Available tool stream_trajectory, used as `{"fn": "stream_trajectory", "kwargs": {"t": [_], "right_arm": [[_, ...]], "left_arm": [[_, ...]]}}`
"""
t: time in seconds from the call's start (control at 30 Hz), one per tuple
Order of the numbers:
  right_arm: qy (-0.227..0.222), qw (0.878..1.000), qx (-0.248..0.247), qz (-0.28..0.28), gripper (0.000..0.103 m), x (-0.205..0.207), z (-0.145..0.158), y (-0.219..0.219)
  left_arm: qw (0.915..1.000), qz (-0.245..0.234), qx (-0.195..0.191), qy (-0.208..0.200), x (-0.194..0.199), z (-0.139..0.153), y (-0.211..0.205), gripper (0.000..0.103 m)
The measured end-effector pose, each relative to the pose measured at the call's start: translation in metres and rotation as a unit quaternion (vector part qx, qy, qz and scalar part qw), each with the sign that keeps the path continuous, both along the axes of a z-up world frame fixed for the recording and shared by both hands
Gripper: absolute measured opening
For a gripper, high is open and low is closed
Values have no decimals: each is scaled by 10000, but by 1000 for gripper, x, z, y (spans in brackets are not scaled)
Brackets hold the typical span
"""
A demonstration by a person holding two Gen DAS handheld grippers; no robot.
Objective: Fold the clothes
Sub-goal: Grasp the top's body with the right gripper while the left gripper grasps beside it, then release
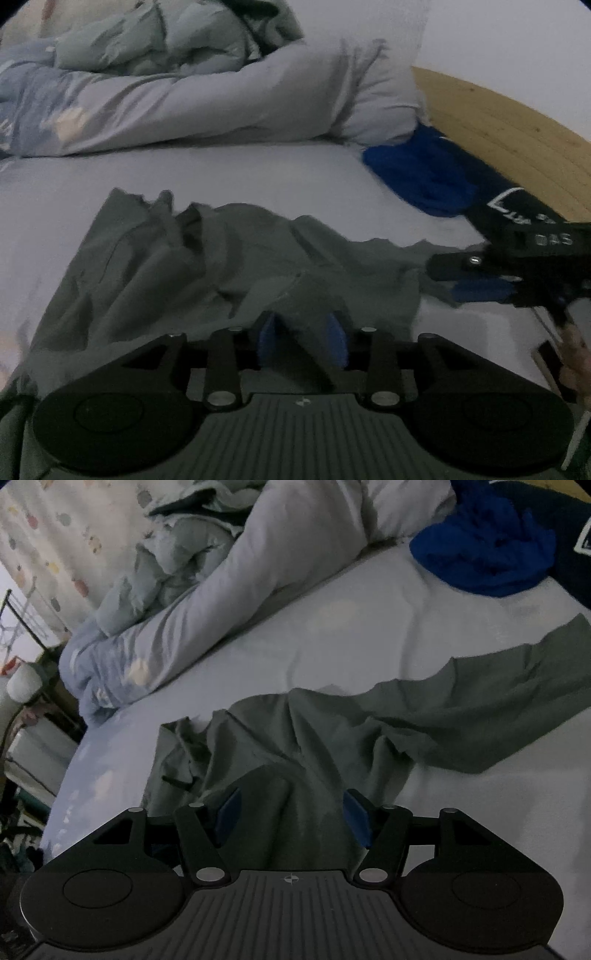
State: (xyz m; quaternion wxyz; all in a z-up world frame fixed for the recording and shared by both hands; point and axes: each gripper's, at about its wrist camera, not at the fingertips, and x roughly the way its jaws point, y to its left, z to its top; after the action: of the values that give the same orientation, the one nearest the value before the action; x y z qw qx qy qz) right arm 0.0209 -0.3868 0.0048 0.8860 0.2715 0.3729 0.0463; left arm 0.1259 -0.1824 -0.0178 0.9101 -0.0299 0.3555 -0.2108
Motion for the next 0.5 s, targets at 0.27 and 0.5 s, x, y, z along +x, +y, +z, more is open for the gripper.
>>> {"fn": "stream_trajectory", "kwargs": {"t": [0.27,0.5], "right_arm": [[-53,10000,-28,14,65,1,5,1],[-153,9999,-48,41,66,4,13,-1]], "left_arm": [[9989,147,-260,364,21,-10,-11,41],[9957,451,-420,689,24,-21,-4,39]]}}
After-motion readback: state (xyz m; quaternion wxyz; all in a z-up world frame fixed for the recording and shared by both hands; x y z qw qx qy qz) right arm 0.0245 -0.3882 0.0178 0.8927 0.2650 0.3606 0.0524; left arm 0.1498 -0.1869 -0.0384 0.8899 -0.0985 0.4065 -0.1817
